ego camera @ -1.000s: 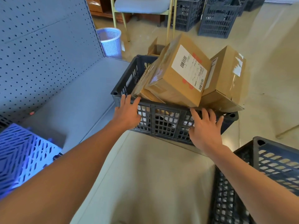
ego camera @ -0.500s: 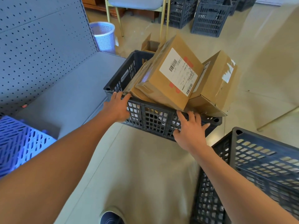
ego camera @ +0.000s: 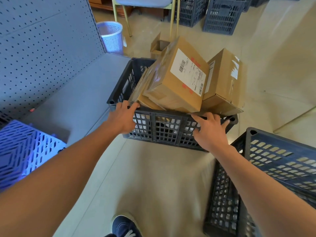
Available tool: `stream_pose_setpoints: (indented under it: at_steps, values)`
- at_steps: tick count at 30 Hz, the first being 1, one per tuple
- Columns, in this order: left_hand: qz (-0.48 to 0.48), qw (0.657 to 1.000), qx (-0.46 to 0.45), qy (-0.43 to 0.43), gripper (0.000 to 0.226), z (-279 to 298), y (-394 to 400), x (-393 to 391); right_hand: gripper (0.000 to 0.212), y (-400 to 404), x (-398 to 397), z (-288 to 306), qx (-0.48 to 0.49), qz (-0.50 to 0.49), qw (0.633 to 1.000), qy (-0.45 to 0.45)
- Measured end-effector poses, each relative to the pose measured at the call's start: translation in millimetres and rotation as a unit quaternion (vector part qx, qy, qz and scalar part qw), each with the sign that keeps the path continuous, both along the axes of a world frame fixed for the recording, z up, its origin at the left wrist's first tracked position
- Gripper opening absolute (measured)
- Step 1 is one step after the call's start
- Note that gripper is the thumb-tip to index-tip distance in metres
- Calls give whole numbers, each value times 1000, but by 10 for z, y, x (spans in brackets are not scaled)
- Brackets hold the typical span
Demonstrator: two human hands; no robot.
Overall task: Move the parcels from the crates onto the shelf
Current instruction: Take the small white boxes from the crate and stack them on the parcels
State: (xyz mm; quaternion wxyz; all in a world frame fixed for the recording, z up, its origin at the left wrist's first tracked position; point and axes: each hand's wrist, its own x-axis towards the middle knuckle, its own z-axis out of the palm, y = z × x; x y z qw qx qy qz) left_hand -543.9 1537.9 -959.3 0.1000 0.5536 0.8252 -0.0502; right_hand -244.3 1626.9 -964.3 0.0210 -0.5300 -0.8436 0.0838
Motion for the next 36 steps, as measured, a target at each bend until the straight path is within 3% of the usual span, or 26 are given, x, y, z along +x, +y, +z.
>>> stream_pose_setpoints:
  at_steps: [6,19,26,36]
  values:
    - [19,999,25,-18,82,-126,-368,131,65,-415,146,-146,47,12,999,14]
    - [58,997,-54,-10,93,29,-1607,746,67,-1388,491,-2,-28,26,999,5]
    - [120,987,-87,-61,106,81,-2131,976,73,-1964,559,52,-71,39,997,-7]
    - [117,985,-78,-96,92,70,-2970,960,63,-2643,689,228,-118,61,991,17]
